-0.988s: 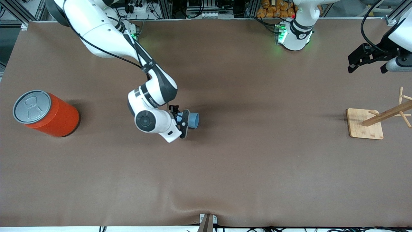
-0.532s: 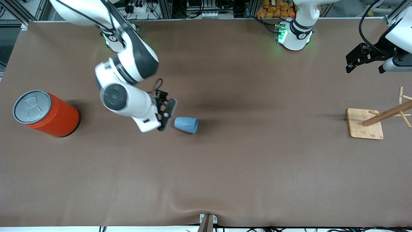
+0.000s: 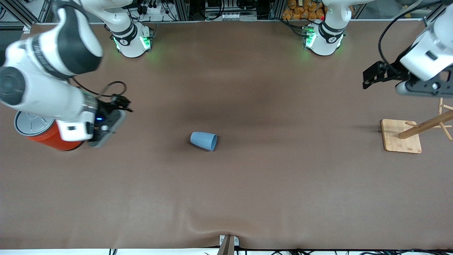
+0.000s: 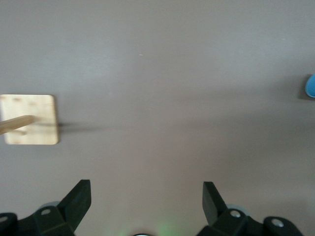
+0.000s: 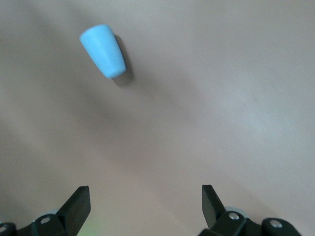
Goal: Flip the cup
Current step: 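Retract the right gripper while the left gripper reaches toward the cup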
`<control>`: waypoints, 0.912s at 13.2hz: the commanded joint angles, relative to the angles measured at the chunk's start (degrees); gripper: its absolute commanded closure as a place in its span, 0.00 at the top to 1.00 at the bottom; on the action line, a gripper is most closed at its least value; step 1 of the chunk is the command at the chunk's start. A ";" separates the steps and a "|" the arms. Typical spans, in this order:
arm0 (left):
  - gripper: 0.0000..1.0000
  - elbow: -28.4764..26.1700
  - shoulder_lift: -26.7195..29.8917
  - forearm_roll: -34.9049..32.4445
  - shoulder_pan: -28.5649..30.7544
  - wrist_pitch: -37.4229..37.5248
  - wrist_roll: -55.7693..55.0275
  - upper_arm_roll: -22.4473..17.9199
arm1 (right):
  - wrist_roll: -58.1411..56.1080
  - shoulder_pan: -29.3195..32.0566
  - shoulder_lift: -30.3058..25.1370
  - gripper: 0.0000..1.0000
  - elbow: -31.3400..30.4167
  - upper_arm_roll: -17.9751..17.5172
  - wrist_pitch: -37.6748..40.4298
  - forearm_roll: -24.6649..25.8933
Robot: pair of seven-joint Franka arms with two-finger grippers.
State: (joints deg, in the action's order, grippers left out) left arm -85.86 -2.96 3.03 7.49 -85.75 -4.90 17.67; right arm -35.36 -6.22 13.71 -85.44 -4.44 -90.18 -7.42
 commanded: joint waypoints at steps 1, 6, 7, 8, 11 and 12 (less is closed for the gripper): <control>1.00 0.44 -3.53 4.08 -0.19 -2.48 -0.46 0.53 | 3.61 -1.33 -6.75 1.00 -2.62 5.56 4.12 0.57; 1.00 -1.23 -10.38 7.52 -5.54 -10.30 -0.46 1.32 | 20.28 -3.80 -10.28 1.00 -0.53 11.91 16.58 1.62; 1.00 -1.23 -11.53 7.52 -7.13 -11.01 -0.46 1.32 | 24.07 -3.80 -10.28 1.00 0.70 11.56 18.44 3.54; 1.00 -1.24 -12.67 7.52 -8.27 -11.45 -0.55 1.32 | 26.28 -3.80 -10.45 1.00 1.24 11.12 18.72 4.78; 1.00 -1.24 -17.59 7.87 -12.32 -14.26 -0.64 1.32 | 27.01 -2.92 -13.60 1.00 1.42 9.02 18.55 6.19; 1.00 -1.15 -19.61 9.96 -13.20 -15.23 -0.55 1.32 | 26.92 -1.18 -15.27 1.00 1.16 7.36 18.72 6.19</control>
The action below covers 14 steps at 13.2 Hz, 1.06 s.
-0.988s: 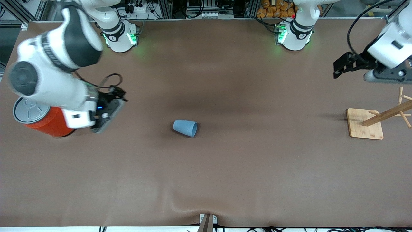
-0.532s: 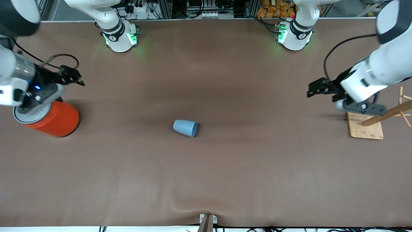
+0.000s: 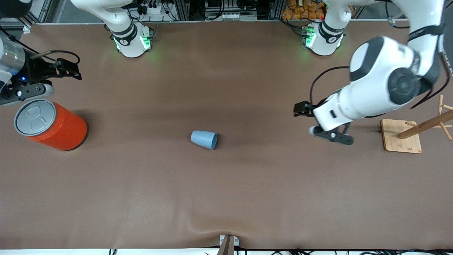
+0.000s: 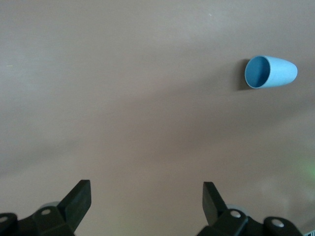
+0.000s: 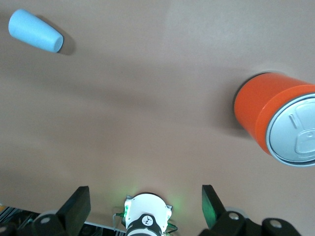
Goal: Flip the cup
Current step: 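Retract the right gripper while the left gripper reaches toward the cup, then close the left gripper on the rim of the lying cup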
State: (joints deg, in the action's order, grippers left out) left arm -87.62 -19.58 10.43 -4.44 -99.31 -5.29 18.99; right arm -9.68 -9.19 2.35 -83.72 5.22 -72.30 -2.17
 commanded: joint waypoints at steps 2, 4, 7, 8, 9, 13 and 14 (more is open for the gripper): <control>1.00 0.78 -7.38 8.88 -1.54 -3.69 0.72 0.08 | 1.41 6.01 -4.20 1.00 -0.31 -6.18 0.84 1.20; 1.00 1.04 -11.33 14.85 -1.62 -4.74 1.16 0.08 | 4.82 6.64 -3.93 1.00 0.22 -6.45 0.84 1.29; 1.00 1.04 -16.44 24.44 -1.62 -7.99 2.04 -0.01 | 5.28 7.77 -3.67 1.00 0.74 -6.63 0.67 0.94; 1.00 1.04 -18.11 27.25 -1.71 -9.48 2.04 -0.01 | 4.93 9.00 -3.67 1.00 1.10 -7.41 0.75 0.68; 1.00 1.13 -20.04 29.71 -1.89 -10.80 2.30 0.08 | 5.19 9.36 -3.67 1.00 1.97 -7.42 0.84 0.50; 1.00 1.22 -26.28 42.88 -3.81 -16.08 11.16 -0.01 | 8.95 8.32 -3.67 1.00 3.47 -7.77 2.76 0.41; 1.00 1.22 -27.51 46.40 -4.43 -16.26 12.23 -0.01 | 11.50 8.14 -3.67 1.00 3.56 -7.77 3.04 0.50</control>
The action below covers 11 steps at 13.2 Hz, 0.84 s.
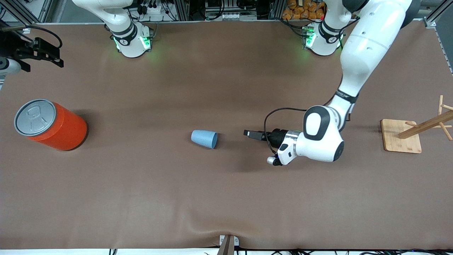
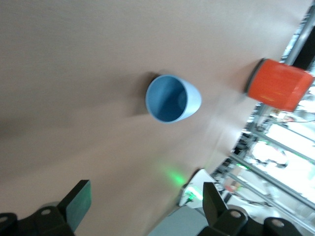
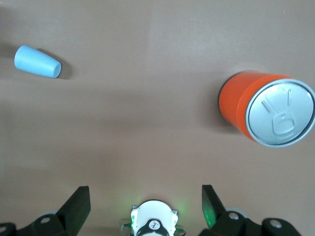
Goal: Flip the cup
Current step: 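Close the left gripper on the rim of the lying cup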
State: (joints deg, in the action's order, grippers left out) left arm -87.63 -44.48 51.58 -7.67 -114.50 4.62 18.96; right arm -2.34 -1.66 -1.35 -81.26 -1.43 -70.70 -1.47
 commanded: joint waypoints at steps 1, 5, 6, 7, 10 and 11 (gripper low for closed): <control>1.00 1.41 -4.10 8.15 -1.91 -1.60 3.02 0.03 | 4.79 0.95 -0.05 1.00 1.10 -0.68 1.70 -0.20; 1.00 2.28 -9.38 19.92 -5.25 -3.89 10.83 -0.06 | 4.97 3.14 -0.14 1.00 3.21 -0.41 3.46 0.67; 1.00 2.37 -10.00 22.48 -6.30 -4.15 11.89 -0.32 | 5.06 3.76 -0.06 1.00 3.21 -0.41 3.46 1.20; 1.00 2.72 -10.36 23.64 -7.35 -4.67 12.16 -0.67 | 6.19 3.85 0.03 1.00 3.21 -0.50 3.38 2.33; 1.00 3.60 -11.94 23.83 -7.80 -5.56 13.83 -0.77 | 11.48 5.09 0.38 1.00 3.21 -0.42 2.67 1.47; 1.00 4.30 -12.12 23.91 -7.89 -5.56 14.88 -0.77 | 11.48 5.17 0.47 1.00 3.21 -0.41 2.50 1.38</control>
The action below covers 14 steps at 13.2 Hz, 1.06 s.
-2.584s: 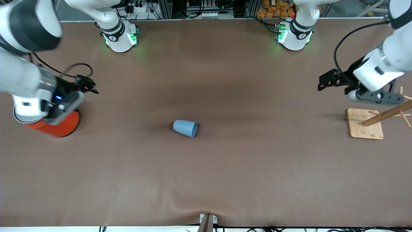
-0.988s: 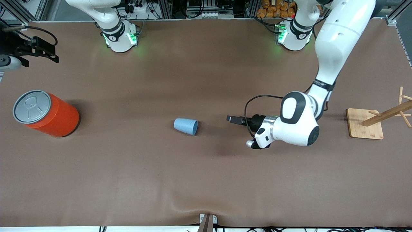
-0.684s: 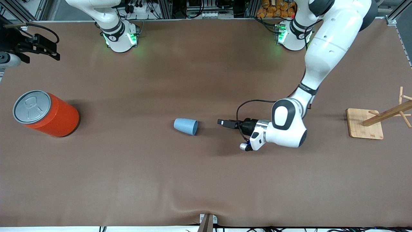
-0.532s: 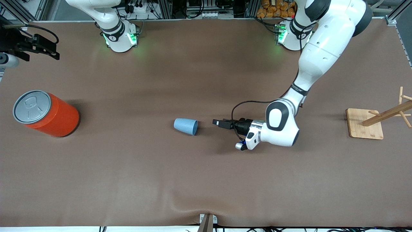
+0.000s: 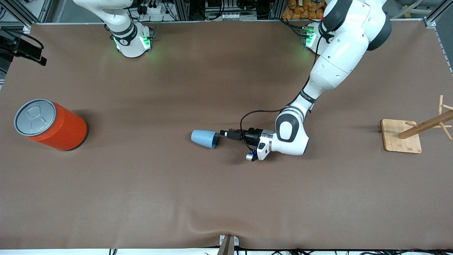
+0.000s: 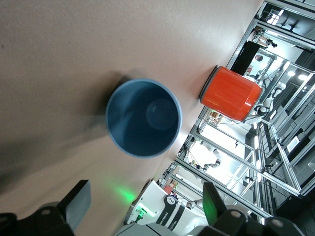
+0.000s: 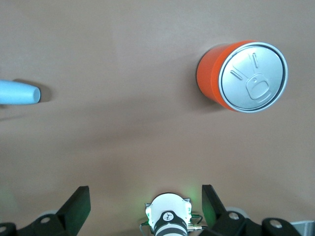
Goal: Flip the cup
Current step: 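Close the left gripper on the rim of the lying cup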
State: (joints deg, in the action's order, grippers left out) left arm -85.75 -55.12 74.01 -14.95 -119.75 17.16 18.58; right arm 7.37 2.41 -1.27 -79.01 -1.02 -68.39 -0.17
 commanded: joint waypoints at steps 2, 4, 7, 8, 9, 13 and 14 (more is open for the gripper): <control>1.00 3.91 -2.44 1.40 -0.60 -0.31 4.63 -0.39 | 1.77 1.10 0.83 1.00 0.88 -0.83 0.27 0.08; 1.00 5.76 -3.59 1.75 -0.69 -0.31 7.01 -0.39 | 1.77 1.10 1.09 1.00 0.88 -0.91 -0.34 -0.01; 1.00 6.91 -4.03 5.69 -2.18 -1.10 7.01 -0.47 | 1.77 1.28 1.62 1.00 0.61 -0.83 -2.27 0.08; 1.00 7.69 -4.38 6.93 -2.79 -2.15 7.01 -0.47 | 1.77 1.54 1.62 1.00 0.61 -0.83 -2.19 0.08; 1.00 8.48 -4.90 7.90 -3.76 -2.77 7.01 -0.47 | 1.77 1.72 1.62 1.00 0.61 -0.83 -1.84 0.08; 1.00 10.68 -6.31 9.05 -6.22 -5.76 6.93 -0.83 | 1.77 1.72 1.53 1.00 0.61 -0.91 -1.66 -0.01; 1.00 11.47 -6.66 9.05 -6.58 -6.28 6.75 -0.91 | 1.77 1.72 1.53 1.00 0.61 -0.91 -1.58 -0.01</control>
State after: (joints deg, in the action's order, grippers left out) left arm -77.56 -59.77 81.57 -20.34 -125.11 23.10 18.35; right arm 8.42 3.12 0.23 -79.04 -1.03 -70.48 -0.17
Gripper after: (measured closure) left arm 0.000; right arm 0.000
